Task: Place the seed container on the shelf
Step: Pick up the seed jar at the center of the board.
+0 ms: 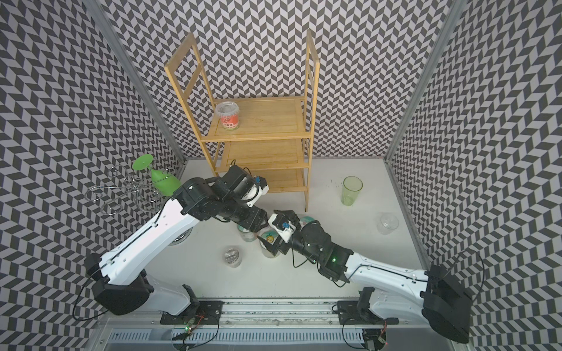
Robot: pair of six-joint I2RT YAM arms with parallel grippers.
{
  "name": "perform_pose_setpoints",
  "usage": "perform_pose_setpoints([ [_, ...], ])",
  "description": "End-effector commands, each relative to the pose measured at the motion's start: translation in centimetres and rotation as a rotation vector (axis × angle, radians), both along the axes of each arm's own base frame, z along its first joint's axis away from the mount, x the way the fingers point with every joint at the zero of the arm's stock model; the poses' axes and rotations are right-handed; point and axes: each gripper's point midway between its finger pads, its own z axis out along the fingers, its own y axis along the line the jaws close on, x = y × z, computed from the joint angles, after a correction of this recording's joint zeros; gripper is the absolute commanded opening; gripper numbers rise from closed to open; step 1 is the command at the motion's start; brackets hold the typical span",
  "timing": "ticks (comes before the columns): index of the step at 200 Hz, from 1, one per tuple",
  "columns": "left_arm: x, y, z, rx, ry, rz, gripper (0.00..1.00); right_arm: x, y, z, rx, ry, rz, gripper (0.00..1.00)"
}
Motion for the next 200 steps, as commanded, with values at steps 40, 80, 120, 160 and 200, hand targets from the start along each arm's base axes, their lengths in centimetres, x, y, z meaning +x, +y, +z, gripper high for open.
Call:
perform_pose_setpoints([
  [40, 0.1, -0.4, 1.0, -0.03, -0.012, -0.014, 0.69, 1.0, 0.8, 3.1, 0.085, -0.052, -0.009, 0.99],
  [80, 0.1, -0.6, 1.1, -0.036, -0.01, -0.017, 0.69, 1.3, 0.9, 2.6, 0.081, -0.04, -0.007, 0.93],
  [120, 0.0, -0.8, 1.3, -0.05, -0.01, -0.024, 0.69, 1.7, 0.9, 2.5, 0.089, -0.033, -0.01, 0.92],
  [160, 0.0, -1.0, 1.5, -0.059, -0.008, -0.028, 0.69, 1.9, 1.1, 2.1, 0.09, -0.025, -0.004, 0.91],
  [200, -0.2, -1.1, 1.4, -0.062, 0.0, -0.034, 0.69, 2.0, 1.2, 2.3, 0.1, -0.023, 0.001, 0.89],
])
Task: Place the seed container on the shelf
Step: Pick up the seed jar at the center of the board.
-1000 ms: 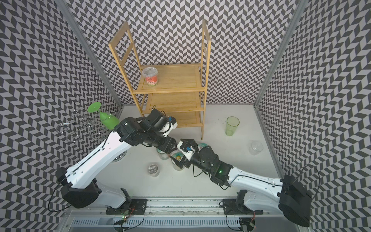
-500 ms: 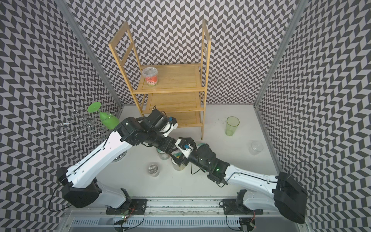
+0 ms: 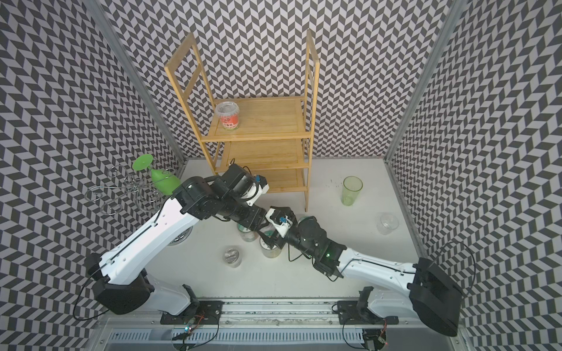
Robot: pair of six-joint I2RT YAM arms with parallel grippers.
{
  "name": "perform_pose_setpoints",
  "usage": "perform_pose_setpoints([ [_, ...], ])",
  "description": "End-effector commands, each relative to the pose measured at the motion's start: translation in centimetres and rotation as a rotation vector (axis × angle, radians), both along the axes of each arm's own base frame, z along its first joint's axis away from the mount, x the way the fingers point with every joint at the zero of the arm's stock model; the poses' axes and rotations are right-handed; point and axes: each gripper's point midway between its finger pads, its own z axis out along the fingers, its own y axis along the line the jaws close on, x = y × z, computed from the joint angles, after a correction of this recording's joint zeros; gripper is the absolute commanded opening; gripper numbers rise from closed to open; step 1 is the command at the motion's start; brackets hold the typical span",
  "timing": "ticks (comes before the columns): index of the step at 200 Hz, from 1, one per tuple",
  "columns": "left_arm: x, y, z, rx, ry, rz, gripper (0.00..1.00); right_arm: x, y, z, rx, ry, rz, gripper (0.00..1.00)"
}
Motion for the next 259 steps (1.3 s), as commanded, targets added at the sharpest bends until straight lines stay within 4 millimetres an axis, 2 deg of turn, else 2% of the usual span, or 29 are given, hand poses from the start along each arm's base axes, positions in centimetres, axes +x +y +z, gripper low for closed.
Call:
perform_pose_setpoints([
  [1, -0.18, -0.75, 1.02, -0.045, -0.005, -0.028, 0.69, 0.35, 0.35, 2.06, 0.065, -0.023, 0.007, 0.89],
  [82, -0.49, -1.15, 0.86, -0.057, 0.014, -0.041, 0.69, 0.75, 0.68, 2.04, 0.079, -0.004, 0.015, 0.85],
  [136, -0.62, -1.22, 0.86, -0.063, 0.021, -0.044, 0.7, 0.89, 0.42, 2.04, 0.09, 0.002, 0.011, 0.73],
  [185, -0.63, -1.09, 0.77, -0.057, 0.021, -0.04, 0.8, 0.91, 0.18, 2.37, 0.092, -0.013, 0.004, 0.66],
  [244, -0.63, -0.8, 1.06, -0.056, 0.01, -0.031, 0.94, 0.78, 0.05, 2.25, 0.089, -0.011, 0.006, 0.65],
  [259, -0.56, -0.69, 1.31, -0.059, 0.001, -0.027, 1.0, 0.72, -0.04, 2.16, 0.088, -0.01, 0.006, 0.64],
])
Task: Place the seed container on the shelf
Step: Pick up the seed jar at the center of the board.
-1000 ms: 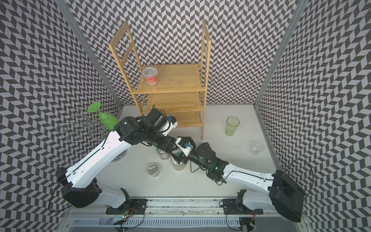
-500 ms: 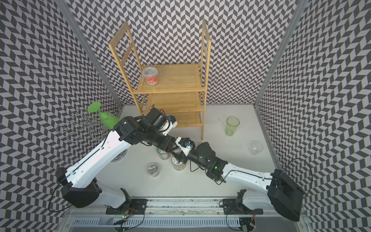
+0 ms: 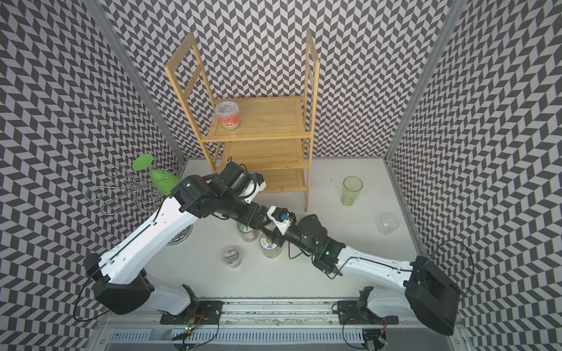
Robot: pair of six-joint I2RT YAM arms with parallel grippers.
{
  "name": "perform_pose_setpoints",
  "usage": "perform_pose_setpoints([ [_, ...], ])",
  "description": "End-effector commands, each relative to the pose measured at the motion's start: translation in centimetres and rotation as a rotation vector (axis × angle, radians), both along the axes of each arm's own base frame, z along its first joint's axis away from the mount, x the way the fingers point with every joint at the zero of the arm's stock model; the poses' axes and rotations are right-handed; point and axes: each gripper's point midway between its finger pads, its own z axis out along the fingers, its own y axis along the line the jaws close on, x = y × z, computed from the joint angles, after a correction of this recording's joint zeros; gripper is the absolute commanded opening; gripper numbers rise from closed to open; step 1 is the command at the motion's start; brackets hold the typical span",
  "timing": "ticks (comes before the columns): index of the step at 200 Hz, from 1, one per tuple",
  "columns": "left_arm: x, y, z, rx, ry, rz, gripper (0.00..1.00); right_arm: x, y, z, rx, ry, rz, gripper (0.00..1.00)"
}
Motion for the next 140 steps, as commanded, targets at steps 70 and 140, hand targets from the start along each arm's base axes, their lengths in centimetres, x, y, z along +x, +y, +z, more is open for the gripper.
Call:
perform_pose_setpoints([
  [70, -1.4, -0.8, 3.5, -0.091, -0.067, -0.074, 1.0, 0.3, -0.5, 1.2, 0.031, -0.019, -0.023, 0.65],
  [140, -3.2, -0.2, 5.0, -0.153, -0.072, -0.122, 1.0, 0.5, -0.5, 1.0, 0.026, -0.014, -0.033, 0.65],
])
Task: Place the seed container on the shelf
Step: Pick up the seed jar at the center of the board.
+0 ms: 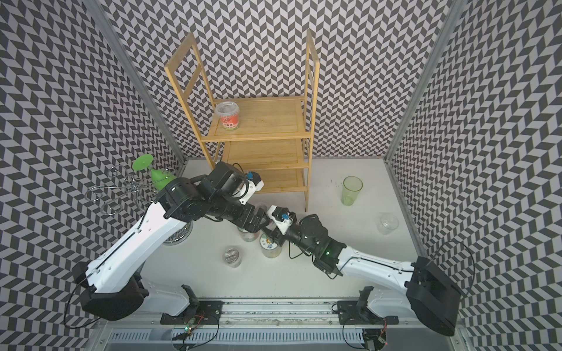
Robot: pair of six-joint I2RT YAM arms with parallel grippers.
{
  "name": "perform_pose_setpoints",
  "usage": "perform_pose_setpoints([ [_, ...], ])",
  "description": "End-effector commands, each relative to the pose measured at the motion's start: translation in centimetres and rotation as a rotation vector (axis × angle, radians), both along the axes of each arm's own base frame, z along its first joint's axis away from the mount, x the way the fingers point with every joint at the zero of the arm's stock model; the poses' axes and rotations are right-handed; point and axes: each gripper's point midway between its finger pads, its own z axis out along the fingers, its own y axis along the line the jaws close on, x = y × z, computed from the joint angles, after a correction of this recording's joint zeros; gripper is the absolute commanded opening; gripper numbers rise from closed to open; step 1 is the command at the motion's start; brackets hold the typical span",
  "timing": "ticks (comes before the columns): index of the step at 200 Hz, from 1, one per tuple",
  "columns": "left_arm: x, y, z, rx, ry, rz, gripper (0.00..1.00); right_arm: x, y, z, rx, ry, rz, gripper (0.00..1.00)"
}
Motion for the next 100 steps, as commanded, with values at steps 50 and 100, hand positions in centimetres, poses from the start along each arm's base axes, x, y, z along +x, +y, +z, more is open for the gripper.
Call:
perform_pose_setpoints([
  [50, -1.1, 3.6, 4.3, -0.089, -0.129, 0.099, 1.0, 0.4, -0.9, 1.3, 0.03, -0.011, -0.04, 0.65],
  [100, 1.7, 9.7, 9.0, -0.19, -0.374, 0.468, 0.99, -0.4, -1.3, 4.7, 0.074, -0.022, -0.014, 0.64],
])
